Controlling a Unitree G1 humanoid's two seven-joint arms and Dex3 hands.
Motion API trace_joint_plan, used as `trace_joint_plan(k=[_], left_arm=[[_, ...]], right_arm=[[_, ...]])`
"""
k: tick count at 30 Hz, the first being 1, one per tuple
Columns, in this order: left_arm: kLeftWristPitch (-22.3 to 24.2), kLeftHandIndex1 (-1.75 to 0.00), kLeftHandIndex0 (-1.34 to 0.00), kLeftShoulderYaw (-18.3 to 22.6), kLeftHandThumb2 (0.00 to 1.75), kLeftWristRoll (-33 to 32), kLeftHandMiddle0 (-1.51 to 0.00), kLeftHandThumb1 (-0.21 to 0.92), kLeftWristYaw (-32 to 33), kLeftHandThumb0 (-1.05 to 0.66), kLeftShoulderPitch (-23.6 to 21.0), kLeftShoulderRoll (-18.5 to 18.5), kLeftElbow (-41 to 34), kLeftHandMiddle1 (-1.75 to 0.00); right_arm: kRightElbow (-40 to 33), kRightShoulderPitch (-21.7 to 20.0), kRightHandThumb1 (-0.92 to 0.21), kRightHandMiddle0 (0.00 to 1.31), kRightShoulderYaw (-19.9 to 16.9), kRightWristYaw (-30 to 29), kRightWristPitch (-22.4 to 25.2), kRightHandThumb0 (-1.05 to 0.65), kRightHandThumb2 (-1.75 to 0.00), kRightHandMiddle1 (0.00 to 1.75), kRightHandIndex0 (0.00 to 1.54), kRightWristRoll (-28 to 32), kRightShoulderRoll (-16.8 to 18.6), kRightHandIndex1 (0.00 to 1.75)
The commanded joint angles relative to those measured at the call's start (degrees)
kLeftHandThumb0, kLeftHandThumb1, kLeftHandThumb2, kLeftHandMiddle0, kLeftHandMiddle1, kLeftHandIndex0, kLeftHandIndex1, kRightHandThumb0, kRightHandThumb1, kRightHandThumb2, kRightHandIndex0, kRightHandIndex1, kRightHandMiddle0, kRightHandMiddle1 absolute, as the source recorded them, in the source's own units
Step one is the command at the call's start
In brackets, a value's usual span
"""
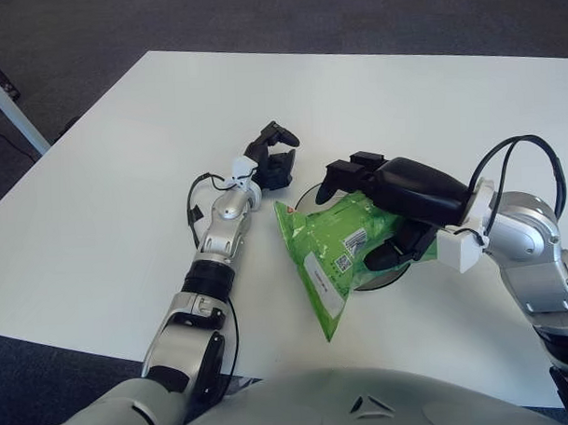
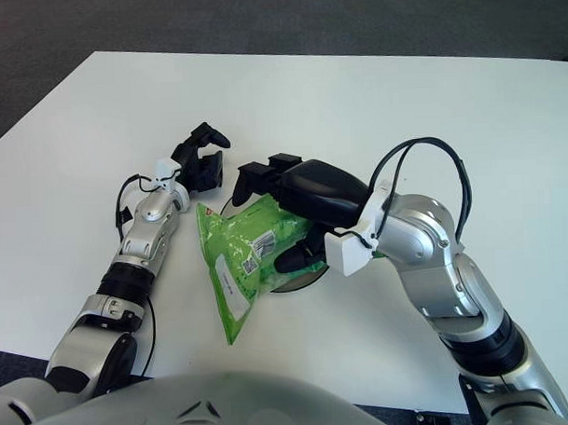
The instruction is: Put the snack into the plate.
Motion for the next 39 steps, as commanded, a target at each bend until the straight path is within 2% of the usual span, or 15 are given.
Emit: trace_joint_plan(k=[1,3,5,6,9,17,26,31,35,39], left_arm=[[2.0,-1.75,-0.39,-0.6,0.96,1.0,-1.07,0.6,0.6,-0.4,4.1,-0.5,1.5,-1.75],[1.9,-1.75,-0.39,-0.7,0.96,1.3,-1.05,0.59,1.0,-0.4,4.5,-0.7,1.0,-1.75],[1.6,-1.75,-0.4,-0.7,0.97,1.4,-1.05,0.59,1.2,-0.4,4.7,-0.9,0.7,-1.75],[1.1,-1.75,-0.4,-0.7,0.98,1.5,-1.04,0.58,1.2,-0.4,4.9,-1.0,0.6,-1.75],[0.7,-1.75,-0.4,-0.6,0.97,1.6,-1.06,0.58,1.1,-0.4,4.9,-1.2,0.6,-1.75],[1.5,-1.75,-0.38,-0.6,0.94,1.5,-1.02,0.61,-0.5,-0.39,4.0,-0.4,1.9,-1.75],[1.5,-1.75,-0.37,-0.3,0.92,0.8,-1.05,0.63,-1.9,-0.39,4.2,0.0,1.7,-1.75],[1.0,-1.75,-0.37,-0.1,0.92,0.6,-1.06,0.62,-1.7,-0.39,4.4,-0.4,1.1,-1.75],[0.5,-1.75,-0.36,0.0,0.91,0.6,-1.02,0.64,-1.4,-0.39,4.6,-0.7,0.6,-1.75],[-0.5,-1.75,-0.36,-0.1,0.9,1.0,-1.0,0.64,-1.1,-0.38,4.7,-0.7,0.5,-1.75]], right_arm=[[3.4,-0.9,-0.53,0.0,-1.6,-0.2,-6.3,-0.65,-0.81,0.78,0.0,1.1,-2.2,0.34],[5.0,-0.9,-0.59,0.0,-2.0,-0.4,-9.4,-0.73,-0.71,0.63,0.0,1.2,-3.0,0.14],[6.4,-0.9,-0.65,0.0,-2.5,-0.5,-12.0,-0.8,-0.61,0.48,0.0,1.3,-3.5,0.07],[8.0,-0.8,-0.72,0.0,-3.4,-0.7,-14.7,-0.87,-0.5,0.34,0.0,1.9,-4.3,0.01],[10.6,-0.4,-0.76,0.0,-5.4,-0.6,-18.4,-0.94,-0.41,0.28,0.0,3.7,-5.4,0.0],[12.0,-0.3,-0.82,0.0,-8.5,0.8,-20.1,-1.02,-0.29,0.2,0.0,6.7,-7.8,0.0],[11.8,-1.0,-0.86,0.0,-10.9,2.3,-19.2,-1.03,-0.2,0.11,0.0,9.2,-10.1,0.0],[10.7,-1.5,-0.87,0.0,-12.9,4.5,-15.5,-1.02,-0.19,0.08,0.0,10.7,-12.4,0.0],[9.1,-2.4,-0.89,0.0,-16.4,6.5,-12.3,-1.04,-0.2,0.03,0.0,14.5,-15.1,0.0],[8.0,-1.9,-0.9,0.0,-18.6,7.1,-9.4,-1.05,-0.19,0.01,0.0,15.7,-16.3,0.0]])
